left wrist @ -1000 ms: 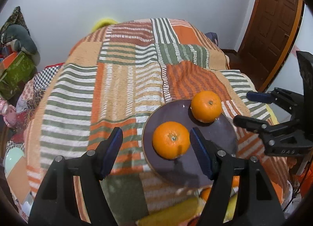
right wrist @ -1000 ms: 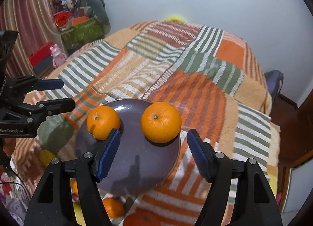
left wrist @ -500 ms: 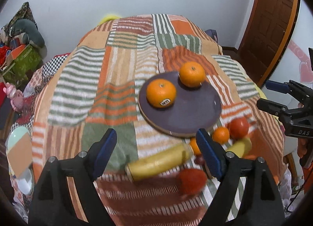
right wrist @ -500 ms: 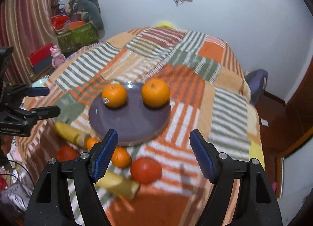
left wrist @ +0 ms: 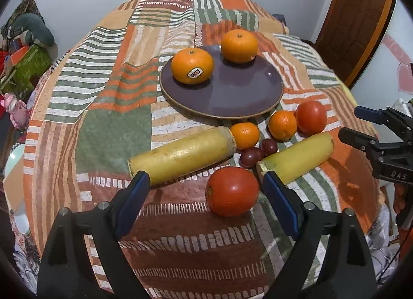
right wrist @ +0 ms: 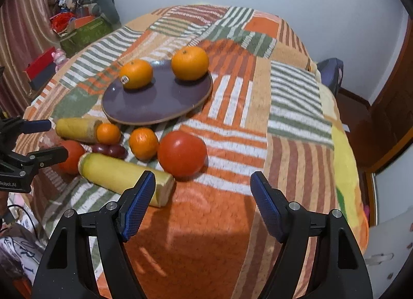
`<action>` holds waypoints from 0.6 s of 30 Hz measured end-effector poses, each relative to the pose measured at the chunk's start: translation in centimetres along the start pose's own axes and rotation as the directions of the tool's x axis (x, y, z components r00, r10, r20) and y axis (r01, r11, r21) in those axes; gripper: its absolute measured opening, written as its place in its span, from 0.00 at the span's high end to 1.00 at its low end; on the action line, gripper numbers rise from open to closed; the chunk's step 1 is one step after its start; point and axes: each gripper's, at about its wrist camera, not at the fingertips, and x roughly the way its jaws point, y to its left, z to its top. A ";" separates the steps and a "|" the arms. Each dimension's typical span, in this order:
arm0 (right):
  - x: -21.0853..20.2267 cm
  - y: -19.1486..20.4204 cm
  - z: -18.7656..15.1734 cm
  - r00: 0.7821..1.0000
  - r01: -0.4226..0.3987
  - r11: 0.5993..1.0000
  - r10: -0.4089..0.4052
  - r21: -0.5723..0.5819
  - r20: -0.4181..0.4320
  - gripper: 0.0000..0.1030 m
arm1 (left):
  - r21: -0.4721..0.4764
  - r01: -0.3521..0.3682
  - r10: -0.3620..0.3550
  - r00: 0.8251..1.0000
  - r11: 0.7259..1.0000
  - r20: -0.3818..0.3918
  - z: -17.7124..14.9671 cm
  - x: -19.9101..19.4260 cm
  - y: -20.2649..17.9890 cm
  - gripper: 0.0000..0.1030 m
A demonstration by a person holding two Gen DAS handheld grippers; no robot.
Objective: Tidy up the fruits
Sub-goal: 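Open both tools releasing the oranges on the plate and withdraw, then move the right tool to the long yellow cylinder and grasp its end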
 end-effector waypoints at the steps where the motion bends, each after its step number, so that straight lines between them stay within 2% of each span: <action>1: 0.2 -0.1 -0.1 1.000 0.000 1.000 0.000 0.004 -0.005 0.29 | 0.001 -0.005 0.005 1.000 1.000 -0.006 0.0 0.3 -0.1 0.13; 5: 0.8 -0.5 -0.4 1.000 0.006 1.000 -0.006 0.015 -0.018 0.29 | -0.015 -0.009 0.008 0.999 1.000 -0.050 0.1 1.5 -0.3 0.11; 7: 1.1 -0.9 -0.5 1.000 0.009 1.000 -0.008 0.026 -0.025 0.29 | -0.028 -0.029 0.028 0.999 0.999 -0.042 0.0 1.6 -0.2 0.06; 9: 1.4 -1.1 -0.6 0.999 0.006 0.999 -0.005 0.036 -0.033 0.29 | -0.042 -0.033 0.031 0.998 0.999 -0.052 -0.1 1.9 0.1 0.05; 13: 2.0 -0.9 -0.7 0.999 0.004 0.999 -0.002 0.034 -0.047 0.29 | -0.090 -0.018 0.012 0.998 0.996 -0.065 -0.4 2.3 0.5 0.02; 18: 1.9 -0.8 -0.8 0.999 0.006 1.000 -0.004 0.030 -0.047 0.29 | -0.061 -0.032 0.028 0.998 0.998 -0.061 -0.4 2.2 0.2 0.02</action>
